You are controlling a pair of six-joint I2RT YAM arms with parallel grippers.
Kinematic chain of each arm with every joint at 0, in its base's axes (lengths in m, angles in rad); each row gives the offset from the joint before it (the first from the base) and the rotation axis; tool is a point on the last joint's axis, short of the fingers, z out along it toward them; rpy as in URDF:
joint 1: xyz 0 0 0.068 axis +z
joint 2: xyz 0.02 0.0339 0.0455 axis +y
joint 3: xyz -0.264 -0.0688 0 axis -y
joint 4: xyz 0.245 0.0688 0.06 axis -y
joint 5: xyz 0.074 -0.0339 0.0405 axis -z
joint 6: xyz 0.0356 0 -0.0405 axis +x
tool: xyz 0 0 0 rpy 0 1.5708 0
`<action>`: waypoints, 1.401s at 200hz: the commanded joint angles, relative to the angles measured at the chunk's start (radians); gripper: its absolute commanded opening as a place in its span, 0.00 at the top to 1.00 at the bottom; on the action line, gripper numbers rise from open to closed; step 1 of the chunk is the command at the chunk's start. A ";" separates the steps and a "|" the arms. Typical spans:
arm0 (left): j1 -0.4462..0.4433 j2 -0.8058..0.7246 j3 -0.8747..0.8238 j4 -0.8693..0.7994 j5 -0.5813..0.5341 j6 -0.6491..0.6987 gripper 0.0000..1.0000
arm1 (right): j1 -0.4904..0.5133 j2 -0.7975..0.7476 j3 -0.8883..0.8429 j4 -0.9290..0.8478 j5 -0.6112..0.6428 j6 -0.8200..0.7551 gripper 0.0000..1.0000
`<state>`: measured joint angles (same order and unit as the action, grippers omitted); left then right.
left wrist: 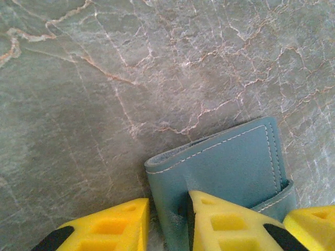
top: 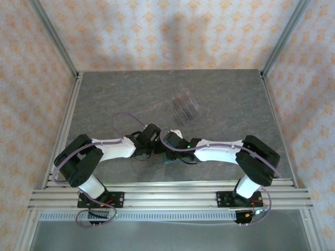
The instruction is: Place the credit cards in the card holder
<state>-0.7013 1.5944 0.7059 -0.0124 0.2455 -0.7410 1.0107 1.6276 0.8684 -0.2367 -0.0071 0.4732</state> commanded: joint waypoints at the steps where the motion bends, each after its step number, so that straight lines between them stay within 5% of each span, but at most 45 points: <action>1: -0.018 0.035 -0.038 0.004 -0.037 -0.021 0.74 | 0.023 0.048 0.015 0.012 0.054 -0.013 0.60; 87: -0.028 0.043 -0.068 0.029 -0.041 -0.018 0.75 | 0.158 0.201 0.062 -0.012 0.294 0.033 0.62; 170: -0.033 0.057 -0.101 0.050 -0.054 -0.021 0.76 | 0.144 0.199 0.091 -0.048 0.307 -0.020 1.00; 280: -0.038 0.156 -0.129 0.136 -0.052 -0.056 0.79 | 0.061 0.062 0.002 -0.052 0.342 -0.019 1.00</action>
<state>-0.7074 1.6108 0.6327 0.1299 0.2153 -0.7750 1.1038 1.7180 0.9035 -0.2268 0.2836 0.4553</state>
